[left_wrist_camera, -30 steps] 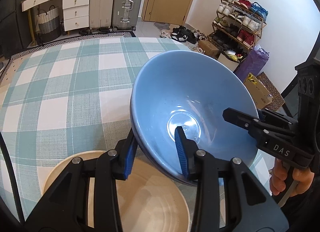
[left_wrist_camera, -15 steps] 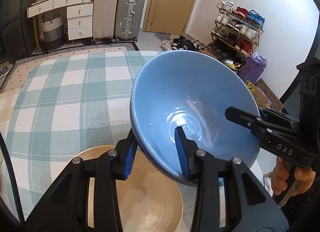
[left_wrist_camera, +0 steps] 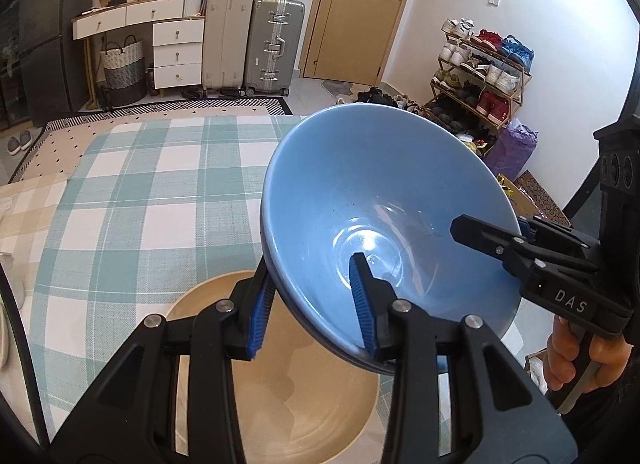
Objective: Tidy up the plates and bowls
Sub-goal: 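Lift and carry the nested bowls with the left gripper over the cream plates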
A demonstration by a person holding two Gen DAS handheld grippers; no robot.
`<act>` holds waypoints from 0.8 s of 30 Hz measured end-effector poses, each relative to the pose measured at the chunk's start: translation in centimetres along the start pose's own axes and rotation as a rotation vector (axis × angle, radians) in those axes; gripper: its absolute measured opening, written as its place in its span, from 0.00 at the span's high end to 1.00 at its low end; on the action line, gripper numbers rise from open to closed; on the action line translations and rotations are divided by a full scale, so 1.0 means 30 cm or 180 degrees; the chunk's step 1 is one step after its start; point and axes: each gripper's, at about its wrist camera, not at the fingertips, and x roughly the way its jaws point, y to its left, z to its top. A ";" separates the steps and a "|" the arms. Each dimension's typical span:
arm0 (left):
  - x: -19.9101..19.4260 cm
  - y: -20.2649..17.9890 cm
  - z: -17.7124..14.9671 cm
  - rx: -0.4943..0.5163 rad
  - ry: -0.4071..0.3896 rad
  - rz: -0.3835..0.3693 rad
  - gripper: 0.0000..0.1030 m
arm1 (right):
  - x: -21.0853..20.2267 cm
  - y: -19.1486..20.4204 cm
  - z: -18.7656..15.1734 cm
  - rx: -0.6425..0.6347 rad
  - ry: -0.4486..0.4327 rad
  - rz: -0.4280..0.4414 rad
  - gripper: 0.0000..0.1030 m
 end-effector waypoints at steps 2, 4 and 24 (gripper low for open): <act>-0.018 0.012 -0.007 -0.0012 -0.0008 0.0031 0.68 | 0.000 0.020 -0.005 -0.0015 0.0004 0.0026 0.65; -0.038 0.024 -0.016 -0.0025 -0.0017 0.0065 0.68 | 0.001 0.039 -0.008 -0.0031 0.0016 0.0054 0.65; -0.143 0.177 -0.103 -0.0201 -0.0056 0.0261 0.67 | 0.083 0.191 -0.014 -0.0191 0.0122 0.0220 0.65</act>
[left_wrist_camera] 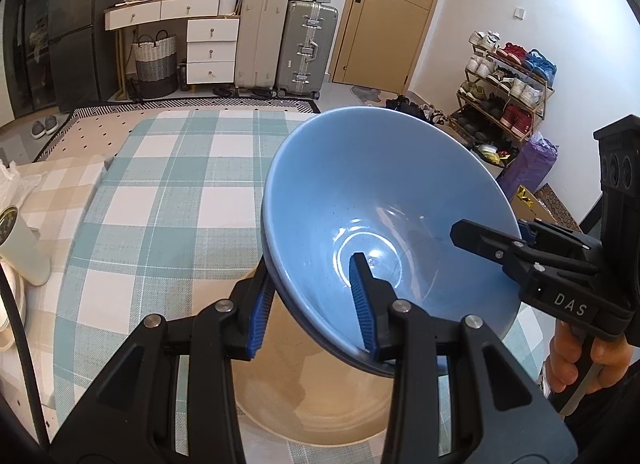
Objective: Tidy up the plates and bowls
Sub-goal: 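Lift and carry the nested bowls with the left gripper over the cream plates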
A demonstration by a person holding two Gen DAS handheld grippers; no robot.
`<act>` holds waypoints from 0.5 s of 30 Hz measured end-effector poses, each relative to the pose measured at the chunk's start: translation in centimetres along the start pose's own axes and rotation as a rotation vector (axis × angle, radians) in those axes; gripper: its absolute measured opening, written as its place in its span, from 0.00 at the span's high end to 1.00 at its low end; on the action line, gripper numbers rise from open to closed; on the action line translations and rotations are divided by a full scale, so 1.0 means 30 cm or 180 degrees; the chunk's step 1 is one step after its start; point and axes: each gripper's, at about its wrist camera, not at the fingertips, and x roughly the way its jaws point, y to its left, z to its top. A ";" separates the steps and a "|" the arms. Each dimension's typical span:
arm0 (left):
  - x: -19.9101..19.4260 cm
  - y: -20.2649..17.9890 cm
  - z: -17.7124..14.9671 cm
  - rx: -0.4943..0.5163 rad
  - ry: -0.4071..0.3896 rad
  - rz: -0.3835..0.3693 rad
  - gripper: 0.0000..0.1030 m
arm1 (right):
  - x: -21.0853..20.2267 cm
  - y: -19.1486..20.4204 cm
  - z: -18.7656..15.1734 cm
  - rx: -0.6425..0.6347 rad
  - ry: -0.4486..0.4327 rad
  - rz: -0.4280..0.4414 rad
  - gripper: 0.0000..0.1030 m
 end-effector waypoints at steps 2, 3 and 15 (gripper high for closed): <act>0.002 0.013 -0.005 -0.0009 0.0001 0.0021 0.67 | 0.013 0.008 -0.002 -0.0013 0.0012 0.0011 0.65; 0.001 0.021 -0.010 -0.0024 0.0002 0.0023 0.68 | 0.020 0.012 -0.005 -0.0015 0.0014 0.0019 0.65; 0.045 0.119 -0.054 -0.0128 0.0058 0.0056 0.68 | 0.093 0.060 -0.023 -0.0062 0.0121 0.0032 0.65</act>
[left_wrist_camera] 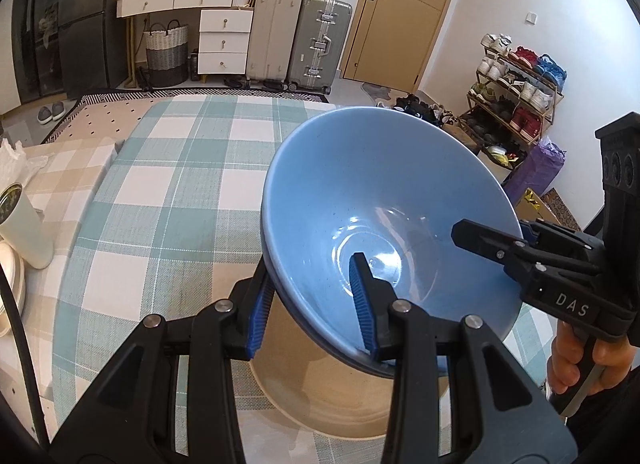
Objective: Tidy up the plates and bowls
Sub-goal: 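Lift and carry the nested bowls with the left gripper over the cream plates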
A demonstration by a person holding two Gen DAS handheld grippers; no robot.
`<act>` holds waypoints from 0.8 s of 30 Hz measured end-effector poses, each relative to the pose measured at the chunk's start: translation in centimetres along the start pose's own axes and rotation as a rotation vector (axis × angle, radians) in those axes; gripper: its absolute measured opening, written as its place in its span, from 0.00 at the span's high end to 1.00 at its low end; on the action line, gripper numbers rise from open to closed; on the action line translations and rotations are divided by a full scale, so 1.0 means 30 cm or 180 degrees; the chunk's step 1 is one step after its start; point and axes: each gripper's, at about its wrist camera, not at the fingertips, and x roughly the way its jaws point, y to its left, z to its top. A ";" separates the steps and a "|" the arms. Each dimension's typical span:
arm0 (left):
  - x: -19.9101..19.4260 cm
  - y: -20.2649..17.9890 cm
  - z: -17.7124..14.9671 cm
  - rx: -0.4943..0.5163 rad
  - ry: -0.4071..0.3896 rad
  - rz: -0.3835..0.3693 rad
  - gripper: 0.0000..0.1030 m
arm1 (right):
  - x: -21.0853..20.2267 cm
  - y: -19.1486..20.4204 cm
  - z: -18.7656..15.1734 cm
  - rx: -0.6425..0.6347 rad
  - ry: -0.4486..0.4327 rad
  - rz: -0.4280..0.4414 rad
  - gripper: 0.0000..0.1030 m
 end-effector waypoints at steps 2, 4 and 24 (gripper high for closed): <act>0.004 0.006 -0.007 -0.0004 0.0018 0.0010 0.67 | 0.010 0.007 -0.003 -0.0007 0.0017 -0.0002 0.65; 0.010 0.013 -0.012 -0.0010 0.0033 0.0018 0.67 | 0.019 0.010 -0.005 -0.0012 0.0035 -0.0001 0.65; 0.131 0.034 -0.032 -0.0025 0.0209 0.0011 0.67 | 0.077 -0.011 -0.032 0.0080 0.0190 -0.0029 0.65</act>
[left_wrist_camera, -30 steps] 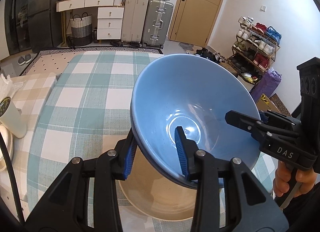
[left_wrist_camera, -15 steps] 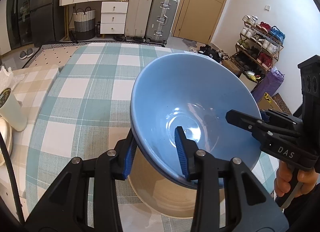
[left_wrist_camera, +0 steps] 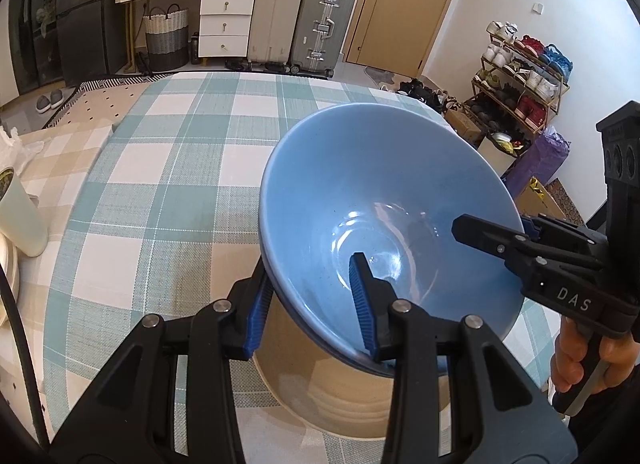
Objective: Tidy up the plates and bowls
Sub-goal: 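Lift and carry the nested bowls with the left gripper over the cream plates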
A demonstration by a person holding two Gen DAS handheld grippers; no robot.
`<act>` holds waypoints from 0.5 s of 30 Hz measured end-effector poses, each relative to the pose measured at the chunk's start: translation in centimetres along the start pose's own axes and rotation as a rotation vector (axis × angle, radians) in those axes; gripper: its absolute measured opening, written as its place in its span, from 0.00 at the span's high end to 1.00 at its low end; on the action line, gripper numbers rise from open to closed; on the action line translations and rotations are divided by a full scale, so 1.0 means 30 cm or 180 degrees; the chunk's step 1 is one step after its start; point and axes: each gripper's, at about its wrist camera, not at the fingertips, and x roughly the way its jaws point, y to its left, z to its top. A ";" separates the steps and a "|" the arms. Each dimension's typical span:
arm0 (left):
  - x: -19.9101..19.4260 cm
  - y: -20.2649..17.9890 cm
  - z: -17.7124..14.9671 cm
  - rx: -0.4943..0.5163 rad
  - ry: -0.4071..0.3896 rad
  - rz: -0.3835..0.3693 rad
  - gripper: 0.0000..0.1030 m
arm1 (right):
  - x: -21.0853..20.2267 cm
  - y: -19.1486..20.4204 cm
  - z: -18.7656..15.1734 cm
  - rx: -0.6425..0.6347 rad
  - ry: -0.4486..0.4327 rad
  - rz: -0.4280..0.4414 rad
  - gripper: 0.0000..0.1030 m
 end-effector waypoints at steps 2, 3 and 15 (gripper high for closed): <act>0.013 0.004 0.000 -0.0006 0.0023 -0.0007 0.67 | 0.006 -0.001 -0.001 0.0007 0.0019 -0.0003 0.65; 0.015 0.006 0.001 -0.0010 0.0008 -0.0020 0.67 | 0.007 -0.002 -0.002 0.0008 0.0018 -0.0010 0.65; 0.022 0.007 0.009 0.0009 0.0015 -0.0026 0.66 | 0.020 -0.012 0.000 0.0056 0.0045 -0.0016 0.65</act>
